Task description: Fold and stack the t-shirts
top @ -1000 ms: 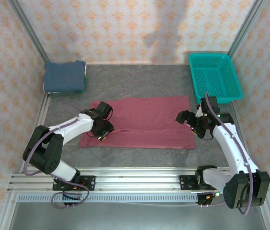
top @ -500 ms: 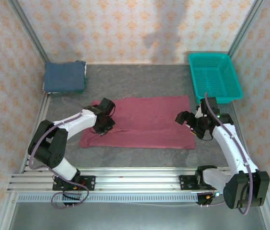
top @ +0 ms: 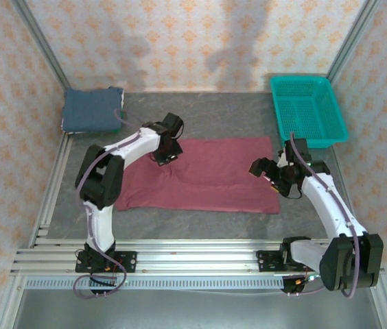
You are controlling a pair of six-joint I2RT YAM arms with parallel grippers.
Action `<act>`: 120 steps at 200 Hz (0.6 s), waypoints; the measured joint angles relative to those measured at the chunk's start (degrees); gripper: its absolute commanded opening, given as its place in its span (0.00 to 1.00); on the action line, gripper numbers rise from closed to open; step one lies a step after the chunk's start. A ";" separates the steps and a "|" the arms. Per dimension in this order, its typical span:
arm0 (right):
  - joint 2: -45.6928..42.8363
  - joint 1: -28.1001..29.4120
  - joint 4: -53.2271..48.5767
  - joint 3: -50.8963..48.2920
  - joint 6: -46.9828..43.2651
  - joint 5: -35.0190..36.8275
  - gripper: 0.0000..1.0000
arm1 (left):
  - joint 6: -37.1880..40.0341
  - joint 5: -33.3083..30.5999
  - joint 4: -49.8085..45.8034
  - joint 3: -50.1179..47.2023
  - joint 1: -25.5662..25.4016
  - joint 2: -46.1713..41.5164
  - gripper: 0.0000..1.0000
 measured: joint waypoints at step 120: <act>15.72 6.40 2.40 5.99 2.14 6.19 0.74 | 2.14 -5.95 -3.96 -16.81 4.70 -26.10 0.47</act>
